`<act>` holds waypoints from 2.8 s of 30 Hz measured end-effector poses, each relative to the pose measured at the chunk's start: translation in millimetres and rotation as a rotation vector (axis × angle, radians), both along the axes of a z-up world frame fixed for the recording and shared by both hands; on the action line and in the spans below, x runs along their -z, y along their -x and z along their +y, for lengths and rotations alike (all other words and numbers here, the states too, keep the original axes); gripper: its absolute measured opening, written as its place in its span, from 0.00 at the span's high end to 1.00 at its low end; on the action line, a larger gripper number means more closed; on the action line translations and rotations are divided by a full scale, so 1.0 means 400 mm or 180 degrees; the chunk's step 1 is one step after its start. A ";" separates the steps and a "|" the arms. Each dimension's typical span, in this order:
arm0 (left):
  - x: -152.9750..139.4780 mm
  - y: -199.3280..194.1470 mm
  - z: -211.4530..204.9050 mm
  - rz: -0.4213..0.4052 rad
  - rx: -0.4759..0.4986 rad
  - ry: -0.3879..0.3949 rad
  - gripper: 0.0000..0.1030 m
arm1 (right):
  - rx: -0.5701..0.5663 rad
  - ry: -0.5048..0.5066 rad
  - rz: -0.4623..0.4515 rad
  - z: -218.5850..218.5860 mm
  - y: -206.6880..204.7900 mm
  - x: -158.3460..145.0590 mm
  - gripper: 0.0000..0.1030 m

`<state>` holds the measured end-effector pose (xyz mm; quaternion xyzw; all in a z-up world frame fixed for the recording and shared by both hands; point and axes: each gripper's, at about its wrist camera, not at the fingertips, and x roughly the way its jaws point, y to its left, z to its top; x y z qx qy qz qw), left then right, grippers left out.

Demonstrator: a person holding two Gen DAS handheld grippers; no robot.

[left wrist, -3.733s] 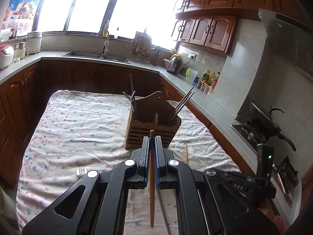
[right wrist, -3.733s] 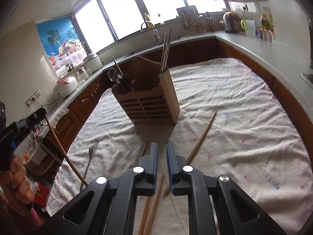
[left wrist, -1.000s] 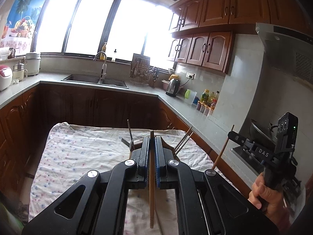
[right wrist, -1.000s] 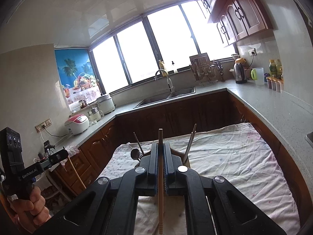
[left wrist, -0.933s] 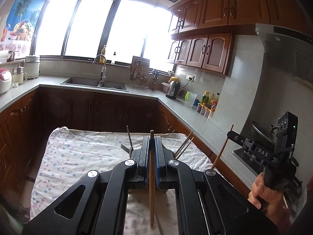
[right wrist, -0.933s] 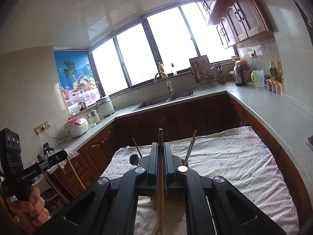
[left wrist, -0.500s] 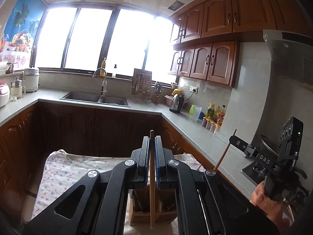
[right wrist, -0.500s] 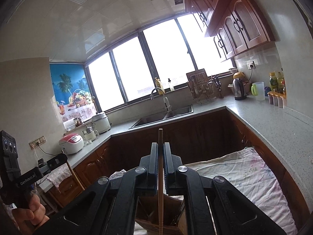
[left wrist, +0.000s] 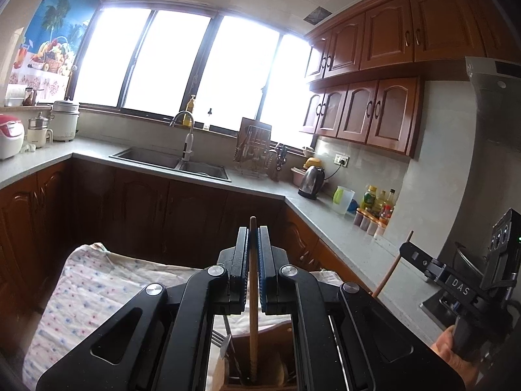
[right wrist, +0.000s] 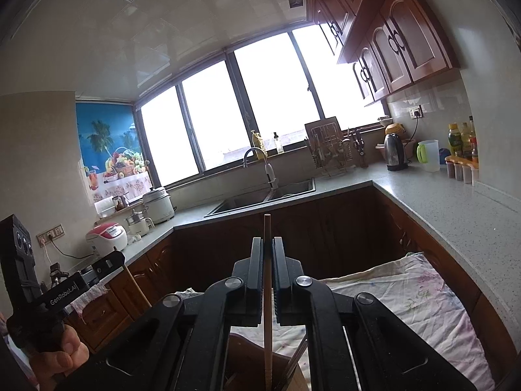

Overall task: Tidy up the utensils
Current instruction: 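Carry both wooden chopsticks upright over the wooden holder with both grippers, then lower both chopsticks into the holder slots and open both grippers, then withdraw both open grippers up and back from the holder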

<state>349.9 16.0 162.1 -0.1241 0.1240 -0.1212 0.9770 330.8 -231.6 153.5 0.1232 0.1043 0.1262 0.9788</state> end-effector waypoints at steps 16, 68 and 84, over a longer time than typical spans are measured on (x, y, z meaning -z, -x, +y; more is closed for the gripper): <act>0.175 0.014 0.015 0.0319 -0.0026 0.0022 0.96 | 0.0069 -0.0113 0.0380 0.008 0.004 0.175 0.95; 0.162 0.146 0.066 0.0531 -0.0470 -0.0233 0.04 | 0.0024 -0.0356 0.0592 -0.031 0.098 0.187 0.10; 0.164 0.358 0.093 0.0480 -0.0652 -0.0450 0.00 | -0.0138 -0.0206 0.0448 0.011 0.292 0.179 0.05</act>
